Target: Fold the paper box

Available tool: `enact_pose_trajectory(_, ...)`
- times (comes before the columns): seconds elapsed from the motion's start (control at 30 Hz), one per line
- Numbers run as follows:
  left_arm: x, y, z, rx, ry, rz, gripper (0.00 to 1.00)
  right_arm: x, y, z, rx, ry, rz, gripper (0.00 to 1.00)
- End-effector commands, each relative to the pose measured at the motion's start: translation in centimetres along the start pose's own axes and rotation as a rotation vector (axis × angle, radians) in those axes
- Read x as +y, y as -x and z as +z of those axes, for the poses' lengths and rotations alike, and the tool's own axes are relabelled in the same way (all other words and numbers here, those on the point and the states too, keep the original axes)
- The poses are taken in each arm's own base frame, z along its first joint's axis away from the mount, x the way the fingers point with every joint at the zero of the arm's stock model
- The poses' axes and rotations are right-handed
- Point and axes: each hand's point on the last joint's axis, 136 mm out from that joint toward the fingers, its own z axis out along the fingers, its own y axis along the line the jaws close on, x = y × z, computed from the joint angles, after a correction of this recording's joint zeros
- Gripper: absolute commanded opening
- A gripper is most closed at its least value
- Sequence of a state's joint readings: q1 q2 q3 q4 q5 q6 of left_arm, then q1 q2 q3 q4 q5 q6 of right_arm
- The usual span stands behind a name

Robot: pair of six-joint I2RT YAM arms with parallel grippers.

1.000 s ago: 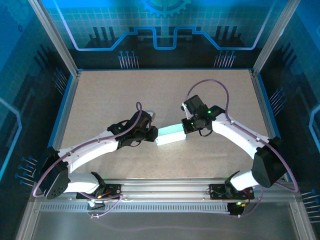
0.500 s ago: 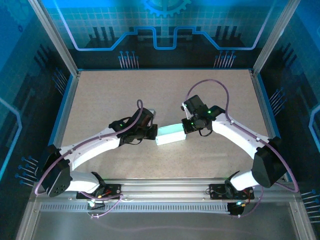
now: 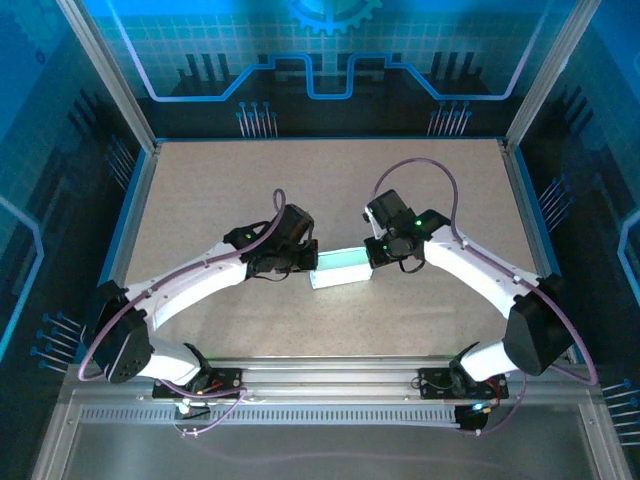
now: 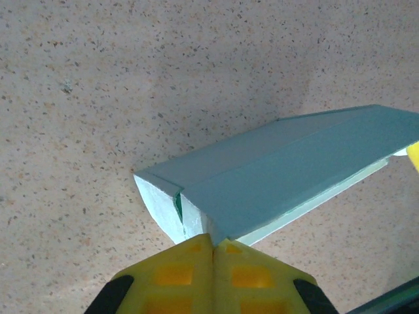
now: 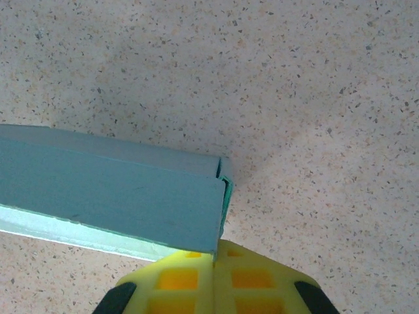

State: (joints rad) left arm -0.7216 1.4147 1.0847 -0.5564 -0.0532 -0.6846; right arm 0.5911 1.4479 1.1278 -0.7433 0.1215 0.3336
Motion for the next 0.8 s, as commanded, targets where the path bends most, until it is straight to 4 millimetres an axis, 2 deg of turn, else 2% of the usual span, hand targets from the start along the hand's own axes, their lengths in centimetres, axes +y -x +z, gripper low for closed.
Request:
enact_pose_trajectory(0.0, -2.1, 1.0, -0.9, 0.010, -0.080, -0.068, 0.00, 1.3, 0.3, -0.5, 0.001, 0.023, -0.025, 0.00)
enact_pose_trajectory(0.23, -1.9, 1.0, -0.4, 0.021, -0.077, -0.045, 0.00, 1.4, 0.3, -0.2, 0.002, 0.022, -0.024, 0.00)
enact_pose_trajectory(0.5, -0.4, -0.4, 1.3, 0.036, -0.057, 0.018, 0.00, 1.2, 0.1, 0.6, -0.037, 0.023, -0.022, 0.00)
enact_pose_trajectory(0.77, 0.7, -1.9, 2.8, 0.066, -0.050, 0.001, 0.00, 0.9, -0.6, 2.0, -0.119, 0.000, -0.056, 0.00)
